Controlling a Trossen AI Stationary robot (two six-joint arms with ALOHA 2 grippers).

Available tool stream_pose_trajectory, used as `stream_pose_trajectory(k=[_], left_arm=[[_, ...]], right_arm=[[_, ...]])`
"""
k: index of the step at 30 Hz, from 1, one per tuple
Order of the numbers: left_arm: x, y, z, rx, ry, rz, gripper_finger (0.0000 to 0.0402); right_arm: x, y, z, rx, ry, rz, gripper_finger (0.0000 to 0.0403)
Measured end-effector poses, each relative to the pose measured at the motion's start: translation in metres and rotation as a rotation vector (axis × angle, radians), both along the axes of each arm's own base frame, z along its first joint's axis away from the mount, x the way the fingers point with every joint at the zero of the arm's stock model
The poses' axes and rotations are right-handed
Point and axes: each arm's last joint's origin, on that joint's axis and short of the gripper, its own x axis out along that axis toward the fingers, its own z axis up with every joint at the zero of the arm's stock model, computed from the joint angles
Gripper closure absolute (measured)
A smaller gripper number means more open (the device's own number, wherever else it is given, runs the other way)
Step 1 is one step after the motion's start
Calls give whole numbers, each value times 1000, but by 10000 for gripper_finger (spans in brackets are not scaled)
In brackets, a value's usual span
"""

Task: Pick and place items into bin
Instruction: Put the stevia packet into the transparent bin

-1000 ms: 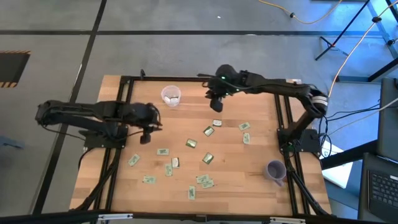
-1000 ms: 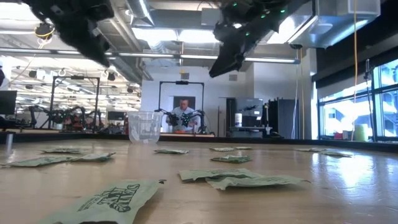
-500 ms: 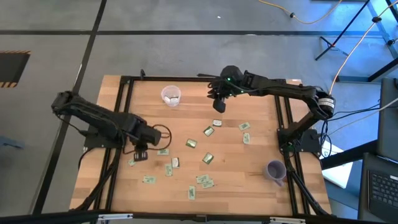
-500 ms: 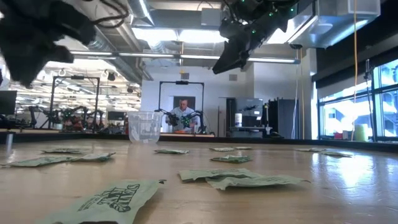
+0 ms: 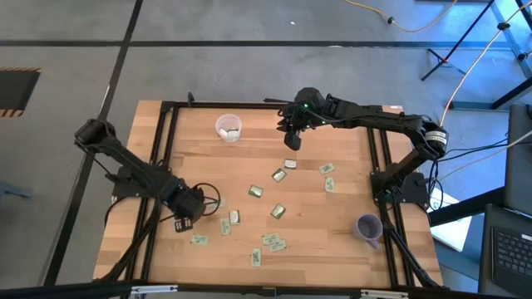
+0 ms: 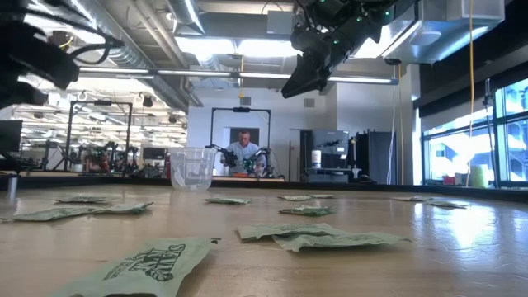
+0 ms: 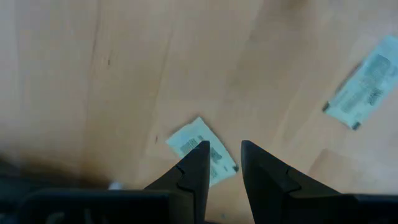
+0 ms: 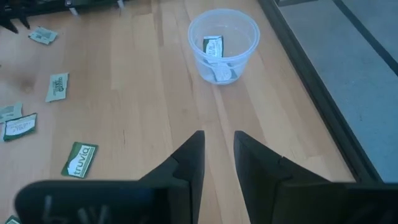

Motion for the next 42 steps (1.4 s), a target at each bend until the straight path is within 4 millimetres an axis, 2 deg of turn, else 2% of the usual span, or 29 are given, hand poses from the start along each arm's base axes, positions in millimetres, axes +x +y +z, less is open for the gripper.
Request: stream_pose_trajectory(k=[9, 16, 29, 38, 42], left_arm=[[-12, 0, -29, 22, -29, 130, 318], [-19, 4, -44, 12, -14, 187, 350], [-22, 6, -48, 12, -3, 196, 361], [-22, 6, -49, 8, 2, 238, 398], [-21, 6, -49, 3, -3, 238, 399]], right_arm=[[0, 0, 0, 0, -1, 0, 312], [0, 0, 0, -2, -3, 1, 312], [0, 0, 0, -3, -3, 1, 312], [0, 0, 0, -5, -2, 3, 312], [0, 0, 0, -6, -2, 4, 312]])
